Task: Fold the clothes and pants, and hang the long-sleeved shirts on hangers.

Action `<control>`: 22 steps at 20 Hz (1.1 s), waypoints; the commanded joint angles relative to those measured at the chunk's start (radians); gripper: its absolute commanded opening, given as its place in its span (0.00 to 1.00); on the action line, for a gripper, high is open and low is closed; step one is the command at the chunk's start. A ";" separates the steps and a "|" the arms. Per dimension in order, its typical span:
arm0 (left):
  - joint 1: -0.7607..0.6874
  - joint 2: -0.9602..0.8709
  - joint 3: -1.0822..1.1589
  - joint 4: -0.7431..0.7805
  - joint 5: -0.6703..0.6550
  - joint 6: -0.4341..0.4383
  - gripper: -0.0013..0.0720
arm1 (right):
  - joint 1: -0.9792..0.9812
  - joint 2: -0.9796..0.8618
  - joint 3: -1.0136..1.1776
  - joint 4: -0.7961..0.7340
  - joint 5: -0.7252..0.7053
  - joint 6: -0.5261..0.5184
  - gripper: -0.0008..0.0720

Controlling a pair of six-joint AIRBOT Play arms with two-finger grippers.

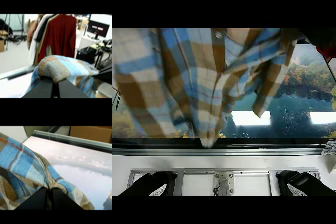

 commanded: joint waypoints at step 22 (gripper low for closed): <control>-0.048 -0.329 -0.877 -0.011 -0.197 -0.063 0.04 | -0.008 -0.111 -0.831 -0.067 -0.006 -0.141 0.80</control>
